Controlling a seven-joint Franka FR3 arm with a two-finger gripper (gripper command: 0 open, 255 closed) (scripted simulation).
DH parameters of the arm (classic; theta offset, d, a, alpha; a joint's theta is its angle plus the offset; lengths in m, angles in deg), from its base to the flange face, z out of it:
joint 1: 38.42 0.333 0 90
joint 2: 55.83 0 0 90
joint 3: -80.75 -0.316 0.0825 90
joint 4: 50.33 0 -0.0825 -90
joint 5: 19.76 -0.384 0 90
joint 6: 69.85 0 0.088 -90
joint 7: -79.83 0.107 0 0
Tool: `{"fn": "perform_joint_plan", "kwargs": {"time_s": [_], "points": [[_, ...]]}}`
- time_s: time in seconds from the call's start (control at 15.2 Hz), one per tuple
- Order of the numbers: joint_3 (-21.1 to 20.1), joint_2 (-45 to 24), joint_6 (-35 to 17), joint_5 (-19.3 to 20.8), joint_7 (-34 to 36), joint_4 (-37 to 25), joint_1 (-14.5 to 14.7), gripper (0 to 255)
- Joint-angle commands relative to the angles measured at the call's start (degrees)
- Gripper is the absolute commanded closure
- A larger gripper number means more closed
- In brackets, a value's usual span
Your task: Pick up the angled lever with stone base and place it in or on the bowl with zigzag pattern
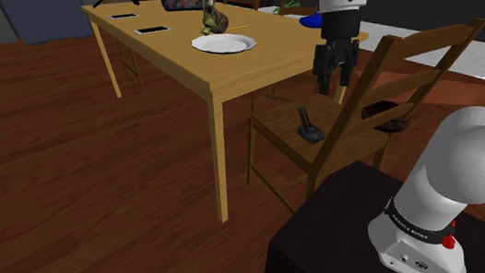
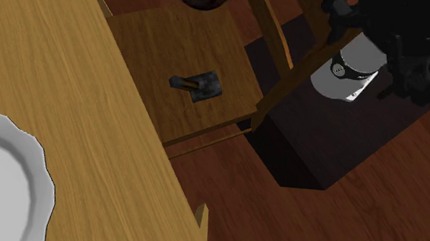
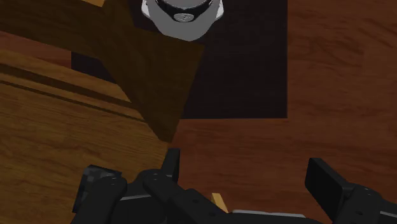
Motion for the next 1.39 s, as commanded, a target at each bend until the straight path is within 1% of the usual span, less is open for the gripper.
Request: {"fn": "perform_joint_plan", "kwargs": {"time_s": [0.0,0.33,0.66,0.99,1.32], "points": [[0.0,0.0,0.0,0.0,0.0,0.0,0.0,0],[3.1,-4.1,-9.2,3.3,-3.6,3.7,-2.3,0],[6.4,-10.2,-18.8,5.9,-7.0,5.6,-4.5,0],[9.8,-18.0,-28.3,7.6,-10.3,5.6,-6.3,0],[13.1,-27.2,-37.1,7.8,-14.0,3.5,-7.7,0]]}}
